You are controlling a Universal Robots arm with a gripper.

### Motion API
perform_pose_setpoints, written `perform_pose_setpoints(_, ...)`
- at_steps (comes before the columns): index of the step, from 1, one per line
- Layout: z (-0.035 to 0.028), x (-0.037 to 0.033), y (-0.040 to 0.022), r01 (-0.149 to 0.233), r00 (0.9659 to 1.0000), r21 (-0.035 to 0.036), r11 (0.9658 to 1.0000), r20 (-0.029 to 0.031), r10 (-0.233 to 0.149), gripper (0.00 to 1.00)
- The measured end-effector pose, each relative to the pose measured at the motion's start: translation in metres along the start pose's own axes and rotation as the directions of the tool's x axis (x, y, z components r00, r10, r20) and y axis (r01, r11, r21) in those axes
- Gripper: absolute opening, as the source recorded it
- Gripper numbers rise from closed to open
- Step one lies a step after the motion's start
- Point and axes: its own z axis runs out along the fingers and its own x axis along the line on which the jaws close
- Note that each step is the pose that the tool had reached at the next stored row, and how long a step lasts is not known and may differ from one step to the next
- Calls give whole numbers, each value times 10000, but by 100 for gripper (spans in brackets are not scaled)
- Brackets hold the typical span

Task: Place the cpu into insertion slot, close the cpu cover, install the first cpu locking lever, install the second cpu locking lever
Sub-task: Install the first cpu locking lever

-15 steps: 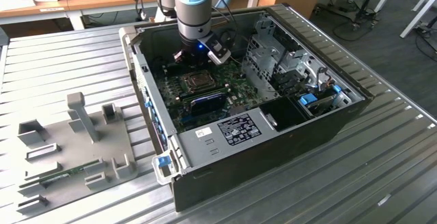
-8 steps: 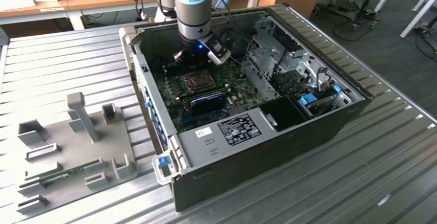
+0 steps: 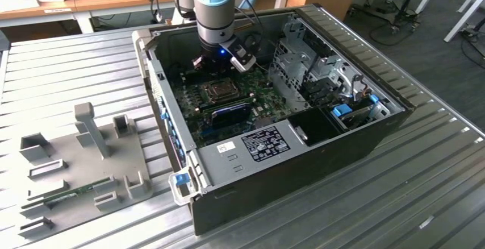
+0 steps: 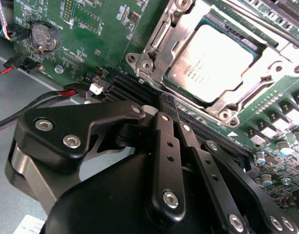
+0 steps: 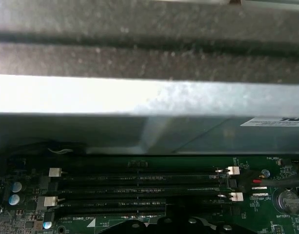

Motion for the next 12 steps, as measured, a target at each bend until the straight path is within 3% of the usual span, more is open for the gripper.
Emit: perform_pose_setpoints(12, 1, 1, -1, 0, 10000, -11, 10000, 8, 0, 11)
